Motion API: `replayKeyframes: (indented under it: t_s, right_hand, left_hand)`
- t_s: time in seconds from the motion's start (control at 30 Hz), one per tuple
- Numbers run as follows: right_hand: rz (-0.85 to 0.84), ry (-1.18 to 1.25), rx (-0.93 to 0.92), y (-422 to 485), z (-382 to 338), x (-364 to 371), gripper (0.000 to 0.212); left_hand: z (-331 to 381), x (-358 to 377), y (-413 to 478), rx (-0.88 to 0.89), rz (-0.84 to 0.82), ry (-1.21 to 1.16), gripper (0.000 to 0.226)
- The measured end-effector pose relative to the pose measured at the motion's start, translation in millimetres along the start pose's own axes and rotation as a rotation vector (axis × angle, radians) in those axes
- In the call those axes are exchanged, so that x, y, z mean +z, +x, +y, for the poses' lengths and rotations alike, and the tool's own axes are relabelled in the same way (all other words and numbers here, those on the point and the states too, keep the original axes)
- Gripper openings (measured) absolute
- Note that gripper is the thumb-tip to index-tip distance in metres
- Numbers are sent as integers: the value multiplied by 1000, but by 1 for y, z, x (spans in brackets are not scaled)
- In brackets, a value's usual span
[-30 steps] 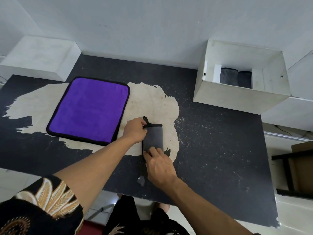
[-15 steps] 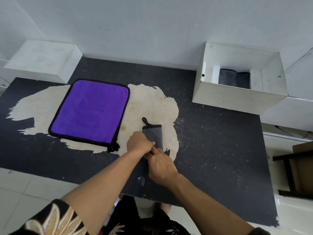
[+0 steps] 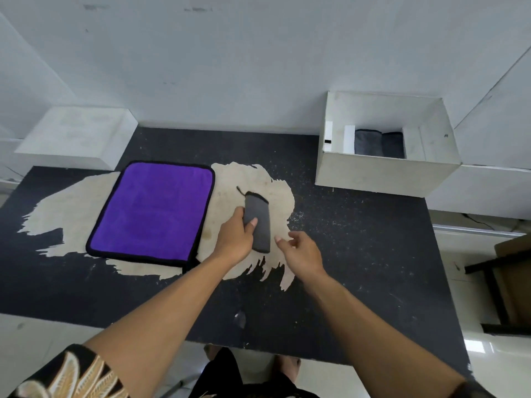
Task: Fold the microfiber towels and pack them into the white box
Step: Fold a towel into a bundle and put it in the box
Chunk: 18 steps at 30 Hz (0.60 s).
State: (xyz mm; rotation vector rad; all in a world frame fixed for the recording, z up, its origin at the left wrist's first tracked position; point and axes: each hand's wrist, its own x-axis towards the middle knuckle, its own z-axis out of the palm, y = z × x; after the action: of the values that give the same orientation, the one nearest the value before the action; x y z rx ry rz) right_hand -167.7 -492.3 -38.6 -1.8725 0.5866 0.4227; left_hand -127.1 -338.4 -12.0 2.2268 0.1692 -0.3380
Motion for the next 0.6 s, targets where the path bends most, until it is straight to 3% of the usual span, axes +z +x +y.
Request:
replayKeyframes:
  t_s: [0.1, 0.23, 0.4, 0.6]
  right_hand:
    - [-184, 401, 141, 6, -26, -13, 63]
    - [-300, 833, 15, 3, -64, -32, 43]
    - [-107, 905, -173, 2, -92, -36, 28]
    - [112, 953, -222, -9, -98, -37, 34]
  left_hand:
    - [31, -14, 0, 136, -68, -63, 24]
    - [66, -29, 3, 264, -111, -83, 29]
    - [93, -46, 16, 289, 25, 101, 36]
    - [104, -53, 27, 396, -192, 136, 30]
